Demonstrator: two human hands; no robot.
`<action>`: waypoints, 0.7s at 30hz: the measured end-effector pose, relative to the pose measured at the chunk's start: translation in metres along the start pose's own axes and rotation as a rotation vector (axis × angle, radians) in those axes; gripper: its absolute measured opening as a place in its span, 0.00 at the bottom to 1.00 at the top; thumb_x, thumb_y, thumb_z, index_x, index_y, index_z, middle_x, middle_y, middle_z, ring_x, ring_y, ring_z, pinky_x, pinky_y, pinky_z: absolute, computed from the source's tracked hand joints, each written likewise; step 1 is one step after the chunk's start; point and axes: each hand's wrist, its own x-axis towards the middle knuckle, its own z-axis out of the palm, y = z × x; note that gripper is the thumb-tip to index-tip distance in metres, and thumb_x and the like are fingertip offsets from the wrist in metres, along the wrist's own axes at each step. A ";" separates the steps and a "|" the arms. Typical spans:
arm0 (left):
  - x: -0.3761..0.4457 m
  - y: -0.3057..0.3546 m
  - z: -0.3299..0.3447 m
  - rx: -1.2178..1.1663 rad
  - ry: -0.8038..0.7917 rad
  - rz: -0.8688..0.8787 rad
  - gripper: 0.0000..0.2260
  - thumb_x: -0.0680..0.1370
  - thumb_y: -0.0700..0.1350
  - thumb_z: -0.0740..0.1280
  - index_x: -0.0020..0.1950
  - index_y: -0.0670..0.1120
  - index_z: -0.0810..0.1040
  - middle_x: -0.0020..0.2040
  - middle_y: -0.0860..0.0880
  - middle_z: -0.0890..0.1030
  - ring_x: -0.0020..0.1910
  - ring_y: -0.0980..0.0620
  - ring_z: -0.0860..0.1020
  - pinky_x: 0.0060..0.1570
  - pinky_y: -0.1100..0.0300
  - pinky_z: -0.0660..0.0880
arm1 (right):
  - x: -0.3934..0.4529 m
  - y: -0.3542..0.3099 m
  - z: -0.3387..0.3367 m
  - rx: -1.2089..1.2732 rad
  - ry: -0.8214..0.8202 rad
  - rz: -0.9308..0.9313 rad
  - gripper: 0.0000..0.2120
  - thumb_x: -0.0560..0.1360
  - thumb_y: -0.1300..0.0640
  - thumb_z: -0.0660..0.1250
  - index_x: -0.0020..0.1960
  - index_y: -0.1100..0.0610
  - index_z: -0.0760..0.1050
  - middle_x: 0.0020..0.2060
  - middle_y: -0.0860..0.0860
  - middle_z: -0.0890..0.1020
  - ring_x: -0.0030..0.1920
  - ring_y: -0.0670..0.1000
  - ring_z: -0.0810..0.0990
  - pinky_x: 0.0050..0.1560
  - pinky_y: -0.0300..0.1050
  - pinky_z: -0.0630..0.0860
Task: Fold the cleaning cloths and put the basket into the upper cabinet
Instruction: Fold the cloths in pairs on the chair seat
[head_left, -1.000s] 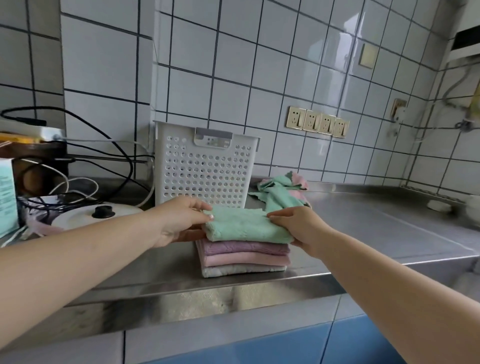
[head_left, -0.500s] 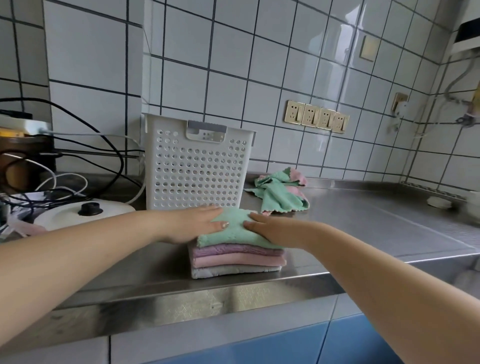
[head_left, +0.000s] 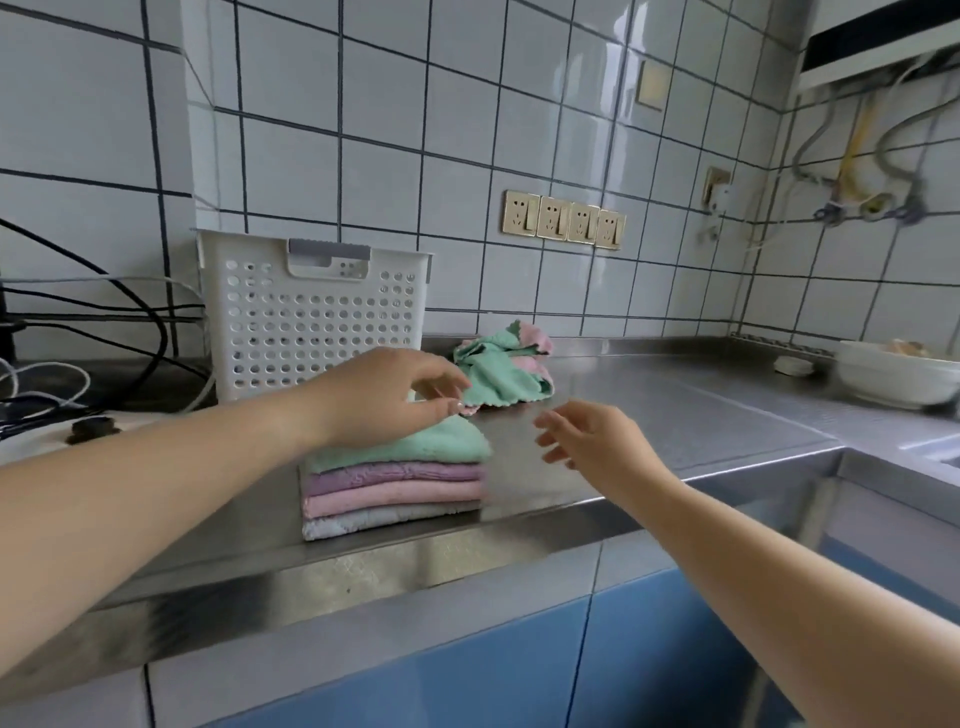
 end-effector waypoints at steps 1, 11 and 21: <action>0.005 0.014 0.012 -0.005 -0.011 0.045 0.11 0.77 0.49 0.65 0.60 0.53 0.78 0.53 0.60 0.80 0.50 0.66 0.77 0.56 0.66 0.72 | -0.012 0.011 -0.014 0.012 0.015 0.036 0.09 0.78 0.51 0.61 0.46 0.52 0.79 0.40 0.47 0.84 0.39 0.46 0.83 0.51 0.49 0.79; 0.034 0.140 0.165 -0.443 -0.151 0.214 0.06 0.74 0.52 0.65 0.49 0.57 0.79 0.47 0.53 0.84 0.46 0.57 0.81 0.50 0.60 0.77 | -0.168 0.122 -0.123 0.000 0.146 0.374 0.10 0.77 0.54 0.63 0.47 0.56 0.81 0.39 0.48 0.85 0.39 0.46 0.83 0.47 0.43 0.79; -0.015 0.277 0.389 -0.828 -0.519 0.118 0.06 0.78 0.40 0.65 0.48 0.48 0.81 0.42 0.51 0.83 0.42 0.58 0.80 0.46 0.65 0.75 | -0.382 0.259 -0.187 -0.226 0.461 0.915 0.10 0.76 0.53 0.62 0.40 0.51 0.80 0.36 0.46 0.84 0.42 0.49 0.82 0.48 0.46 0.78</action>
